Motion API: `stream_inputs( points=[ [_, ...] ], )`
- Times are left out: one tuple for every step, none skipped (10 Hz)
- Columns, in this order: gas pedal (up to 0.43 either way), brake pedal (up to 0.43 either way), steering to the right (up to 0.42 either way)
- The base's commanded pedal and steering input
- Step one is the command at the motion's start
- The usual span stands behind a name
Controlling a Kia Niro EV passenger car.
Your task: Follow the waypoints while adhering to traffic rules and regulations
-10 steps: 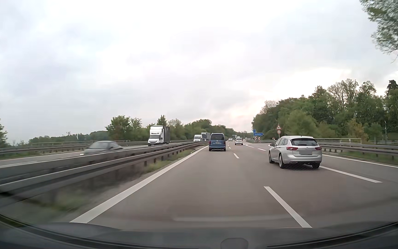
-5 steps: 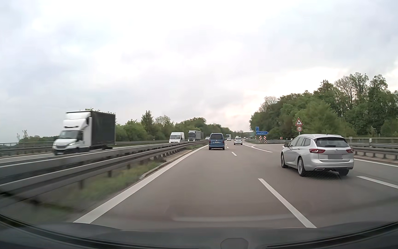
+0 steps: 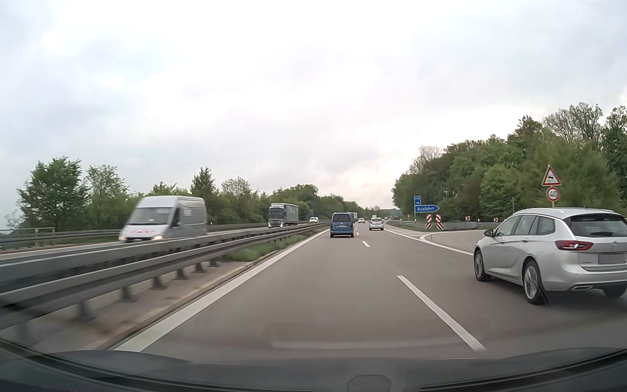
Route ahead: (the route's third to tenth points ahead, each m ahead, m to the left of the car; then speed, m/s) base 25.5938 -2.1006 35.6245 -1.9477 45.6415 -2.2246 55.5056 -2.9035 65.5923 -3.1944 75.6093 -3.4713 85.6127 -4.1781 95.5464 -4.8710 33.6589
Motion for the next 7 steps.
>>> stream_inputs(
  points=[
    [0.339,0.000,0.005],
    [0.339,0.000,0.005],
    [0.339,0.000,0.005],
    [0.339,0.000,0.005],
    [0.339,0.000,0.005],
    [0.339,0.000,0.005],
    [0.339,0.000,0.004]
  ],
)
